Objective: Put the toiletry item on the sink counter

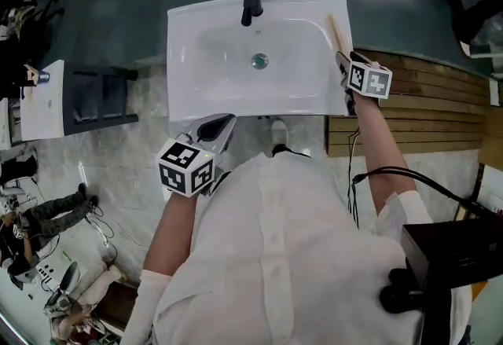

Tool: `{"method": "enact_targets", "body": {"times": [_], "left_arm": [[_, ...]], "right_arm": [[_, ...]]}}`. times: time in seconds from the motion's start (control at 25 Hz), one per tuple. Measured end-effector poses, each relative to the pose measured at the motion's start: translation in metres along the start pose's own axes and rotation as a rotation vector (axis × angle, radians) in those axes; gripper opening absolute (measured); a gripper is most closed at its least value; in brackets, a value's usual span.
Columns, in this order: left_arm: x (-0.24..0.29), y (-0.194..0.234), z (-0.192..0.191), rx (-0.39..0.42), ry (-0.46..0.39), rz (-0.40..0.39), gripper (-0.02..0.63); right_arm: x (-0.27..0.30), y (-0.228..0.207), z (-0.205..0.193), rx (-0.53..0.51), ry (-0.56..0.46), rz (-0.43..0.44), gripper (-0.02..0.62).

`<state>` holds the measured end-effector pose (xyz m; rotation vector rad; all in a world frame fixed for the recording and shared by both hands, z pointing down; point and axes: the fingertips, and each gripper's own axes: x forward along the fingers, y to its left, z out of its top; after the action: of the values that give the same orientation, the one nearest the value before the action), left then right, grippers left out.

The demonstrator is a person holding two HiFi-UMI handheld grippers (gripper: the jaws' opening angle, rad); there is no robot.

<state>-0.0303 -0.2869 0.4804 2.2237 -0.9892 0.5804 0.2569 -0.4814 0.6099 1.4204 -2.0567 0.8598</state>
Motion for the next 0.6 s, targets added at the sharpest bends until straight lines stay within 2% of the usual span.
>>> {"method": "enact_targets", "body": {"times": [0.32, 0.52, 0.6], "left_arm": [[-0.044, 0.001, -0.030, 0.015, -0.019, -0.048, 0.006], [-0.075, -0.006, -0.051, 0.048, -0.026, -0.093, 0.006], [-0.088, -0.009, -0.060, 0.057, -0.033, -0.108, 0.006]], "right_arm": [[-0.055, 0.049, -0.014, -0.033, -0.050, -0.037, 0.163], [-0.092, 0.096, -0.051, -0.007, -0.026, -0.002, 0.156], [-0.107, 0.121, -0.071, -0.020, -0.015, 0.030, 0.077]]}}
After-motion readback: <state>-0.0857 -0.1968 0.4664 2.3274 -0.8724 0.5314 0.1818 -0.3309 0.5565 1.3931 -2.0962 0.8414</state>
